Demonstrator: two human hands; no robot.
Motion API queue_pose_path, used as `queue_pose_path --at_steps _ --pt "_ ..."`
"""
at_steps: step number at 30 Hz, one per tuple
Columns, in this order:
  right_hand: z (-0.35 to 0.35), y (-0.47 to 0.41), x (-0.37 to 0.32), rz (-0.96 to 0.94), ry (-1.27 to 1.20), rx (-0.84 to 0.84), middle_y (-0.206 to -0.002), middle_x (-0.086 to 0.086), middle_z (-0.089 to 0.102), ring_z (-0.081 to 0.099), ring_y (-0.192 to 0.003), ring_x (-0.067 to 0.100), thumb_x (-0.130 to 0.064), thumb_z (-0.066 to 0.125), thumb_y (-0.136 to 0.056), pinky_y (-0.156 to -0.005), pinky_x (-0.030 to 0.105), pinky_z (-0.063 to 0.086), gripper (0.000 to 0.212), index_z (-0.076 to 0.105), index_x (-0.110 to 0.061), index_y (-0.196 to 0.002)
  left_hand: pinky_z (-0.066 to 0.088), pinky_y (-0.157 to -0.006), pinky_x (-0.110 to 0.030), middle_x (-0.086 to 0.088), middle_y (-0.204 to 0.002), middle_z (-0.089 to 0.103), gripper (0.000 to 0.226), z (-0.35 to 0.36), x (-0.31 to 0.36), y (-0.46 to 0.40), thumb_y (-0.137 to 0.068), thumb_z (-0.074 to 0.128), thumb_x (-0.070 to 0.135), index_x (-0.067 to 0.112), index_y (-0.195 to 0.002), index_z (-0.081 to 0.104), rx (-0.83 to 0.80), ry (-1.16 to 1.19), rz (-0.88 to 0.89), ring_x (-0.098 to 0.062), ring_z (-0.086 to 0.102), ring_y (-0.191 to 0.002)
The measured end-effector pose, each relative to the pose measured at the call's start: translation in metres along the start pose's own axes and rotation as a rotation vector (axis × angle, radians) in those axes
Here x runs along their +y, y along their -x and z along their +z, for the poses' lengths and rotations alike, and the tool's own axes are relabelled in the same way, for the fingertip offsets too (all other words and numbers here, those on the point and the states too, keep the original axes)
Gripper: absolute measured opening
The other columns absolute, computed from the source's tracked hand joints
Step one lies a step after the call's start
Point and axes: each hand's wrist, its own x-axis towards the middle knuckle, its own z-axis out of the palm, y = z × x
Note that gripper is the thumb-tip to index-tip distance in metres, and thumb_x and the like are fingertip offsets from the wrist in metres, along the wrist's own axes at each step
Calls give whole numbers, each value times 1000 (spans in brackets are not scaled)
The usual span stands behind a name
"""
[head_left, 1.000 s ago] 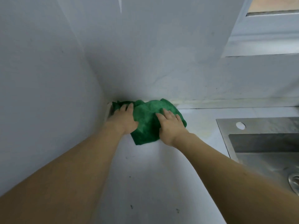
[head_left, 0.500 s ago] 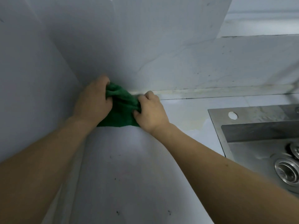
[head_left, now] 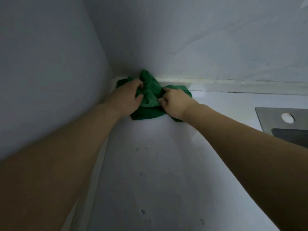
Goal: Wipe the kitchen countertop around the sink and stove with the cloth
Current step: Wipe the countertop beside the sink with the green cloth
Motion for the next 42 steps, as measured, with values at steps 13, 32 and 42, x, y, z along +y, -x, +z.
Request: queue_pose_path --at_steps 13,32,42 --pt "22 -3 -6 -123 213 50 -148 10 41 40 -134 27 -16 37 -100 -108 29 30 46 37 -13 -146 32 -100 -39 -13 -133 37 38 27 -11 4 -94 42 29 7 -124 39 -12 -249 30 -31 34 -121" --pt "62 174 -56 -334 283 -178 -155 1 30 39 -133 19 -18 40 -98 -101 34 43 46 38 -17 -145 30 -82 -40 -12 -130 36 34 37 43 209 -94 37 37 15 -120 36 -238 -441 -50 -30 34 -113" --pt "62 121 -39 -287 179 -193 -161 1 10 15 -147 22 -16 36 -102 -118 35 18 54 19 -21 -152 23 -106 -43 -15 -135 33 38 40 22 168 -96 36 32 11 -128 34 -150 -441 -70 -31 31 -122"
